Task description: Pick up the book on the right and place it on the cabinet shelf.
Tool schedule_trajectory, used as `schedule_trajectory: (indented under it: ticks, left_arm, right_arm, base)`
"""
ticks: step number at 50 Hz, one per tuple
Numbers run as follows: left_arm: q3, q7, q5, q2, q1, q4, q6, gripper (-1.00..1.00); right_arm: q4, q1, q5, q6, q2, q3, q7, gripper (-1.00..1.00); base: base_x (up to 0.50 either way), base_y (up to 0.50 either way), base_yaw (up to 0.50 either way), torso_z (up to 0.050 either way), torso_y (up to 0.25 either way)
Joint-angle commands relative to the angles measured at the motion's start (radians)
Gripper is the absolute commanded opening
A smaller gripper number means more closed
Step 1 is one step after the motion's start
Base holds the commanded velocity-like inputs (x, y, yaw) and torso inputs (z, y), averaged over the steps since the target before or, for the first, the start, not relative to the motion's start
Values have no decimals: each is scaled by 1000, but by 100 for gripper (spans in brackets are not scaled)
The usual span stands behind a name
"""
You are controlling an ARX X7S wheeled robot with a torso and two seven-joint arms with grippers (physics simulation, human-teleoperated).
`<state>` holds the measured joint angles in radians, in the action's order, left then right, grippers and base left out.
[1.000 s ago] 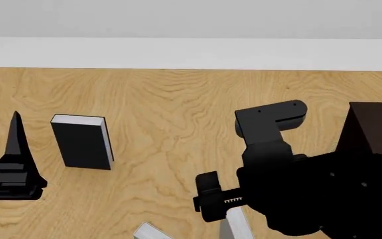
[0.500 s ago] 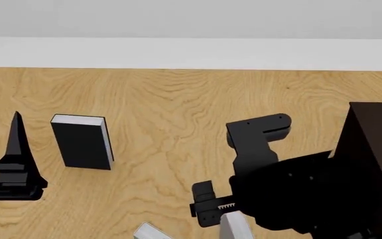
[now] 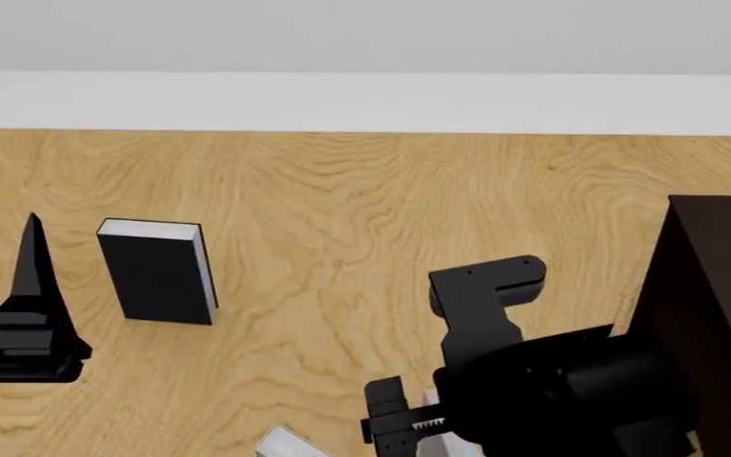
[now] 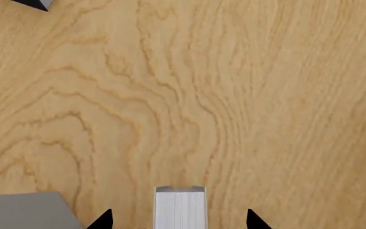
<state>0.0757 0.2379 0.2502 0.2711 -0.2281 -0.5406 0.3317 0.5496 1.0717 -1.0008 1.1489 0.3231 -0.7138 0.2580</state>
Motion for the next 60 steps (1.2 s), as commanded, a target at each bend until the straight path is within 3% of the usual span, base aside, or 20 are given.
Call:
schedule_trajectory:
  ticks: [1, 30, 31, 48, 60]
  left_arm:
    - [10, 5, -3, 3, -1, 11, -8, 100]
    - [26, 15, -3, 12, -2, 22, -15, 100]
    - [26, 16, -3, 13, -3, 20, -12, 100]
    - [28, 23, 5, 19, -3, 18, -13, 100]
    - [28, 26, 12, 24, -5, 25, -16, 100]
  right_arm:
    - [66, -15, 33, -55, -18, -32, -53, 100]
    - [156, -34, 68, -113, -44, -69, -110, 100]
    - [156, -34, 71, -115, -44, -68, -99, -100]
    - [-189, -34, 27, -6, 47, -24, 138, -100]
    - [-315, 30, -50, 94, 72, 59, 268, -100]
  base:
    - [0, 0, 0, 0, 0]
    - [0, 0, 0, 0, 0]
    - [0, 0, 0, 0, 0]
    - [1, 0, 0, 0, 0]
    - [0, 0, 0, 0, 2]
